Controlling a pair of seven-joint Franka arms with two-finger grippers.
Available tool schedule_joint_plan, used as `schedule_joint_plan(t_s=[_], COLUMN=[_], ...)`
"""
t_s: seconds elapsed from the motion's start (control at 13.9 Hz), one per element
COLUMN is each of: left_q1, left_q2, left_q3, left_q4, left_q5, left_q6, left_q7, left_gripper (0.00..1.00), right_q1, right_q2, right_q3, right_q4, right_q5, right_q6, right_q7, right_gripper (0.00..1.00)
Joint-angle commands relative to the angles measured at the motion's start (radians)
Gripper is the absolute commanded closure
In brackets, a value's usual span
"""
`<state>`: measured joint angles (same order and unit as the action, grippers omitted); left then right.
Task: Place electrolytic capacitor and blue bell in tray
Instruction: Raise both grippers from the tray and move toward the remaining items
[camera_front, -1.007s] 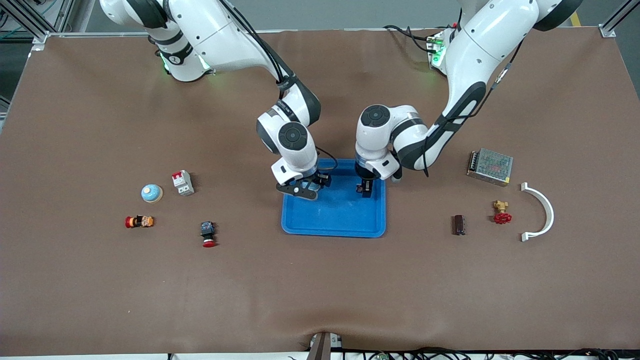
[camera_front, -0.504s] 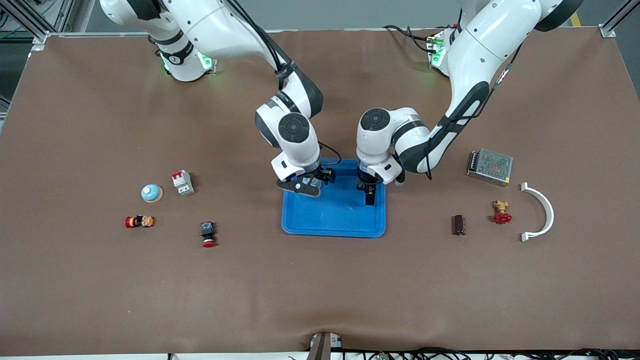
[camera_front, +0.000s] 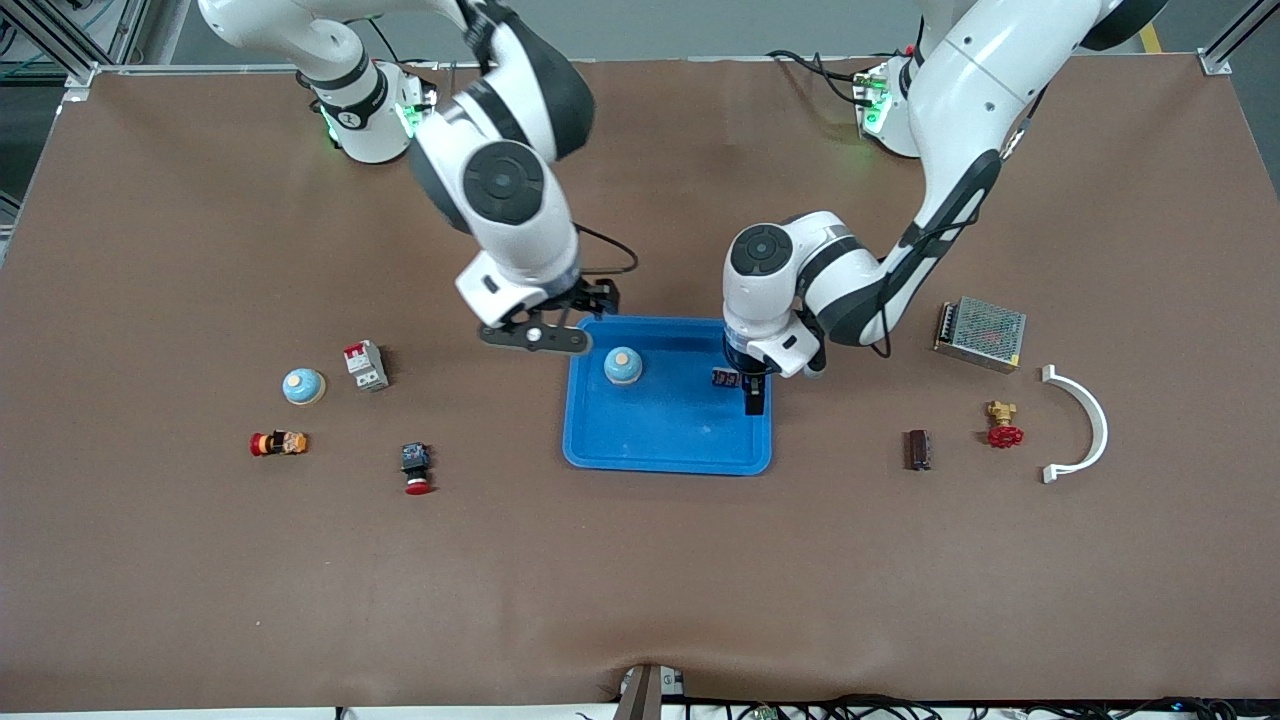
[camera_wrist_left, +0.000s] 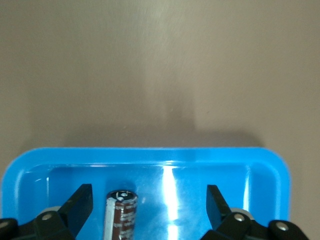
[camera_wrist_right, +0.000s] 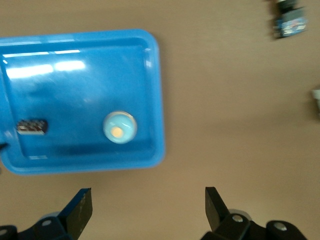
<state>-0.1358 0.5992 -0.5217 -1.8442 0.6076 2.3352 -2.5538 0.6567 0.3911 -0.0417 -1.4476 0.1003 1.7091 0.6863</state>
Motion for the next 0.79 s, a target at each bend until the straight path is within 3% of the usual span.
schedule_joint_plan(t_s=[0.0, 0.29, 0.72], left_q1=[0.018, 0.079, 0.290], left_q2=[-0.024, -0.042, -0.110], left_q3=[-0.012, -0.012, -0.012], left_q4=[0.095, 0.215, 0.220], left_q5=[-0.119, -0.253, -0.315], left_q6=[-0.138, -0.279, -0.315], left_q7=[0.145, 0.402, 0.945], left_gripper=[0.00, 0.00, 0.00], right_q1=[-0.075, -0.178, -0.299], right_q2=[-0.073, -0.176, -0.328], right_q3=[0.011, 0.011, 0.011], right_q4=[0.009, -0.007, -0.174], right_q5=[-0.010, -0.028, -0.105], right_q6=[-0.120, -0.253, -0.257], right_q7=[-0.111, -0.281, -0.487], right_gripper=[0.00, 0.00, 0.00])
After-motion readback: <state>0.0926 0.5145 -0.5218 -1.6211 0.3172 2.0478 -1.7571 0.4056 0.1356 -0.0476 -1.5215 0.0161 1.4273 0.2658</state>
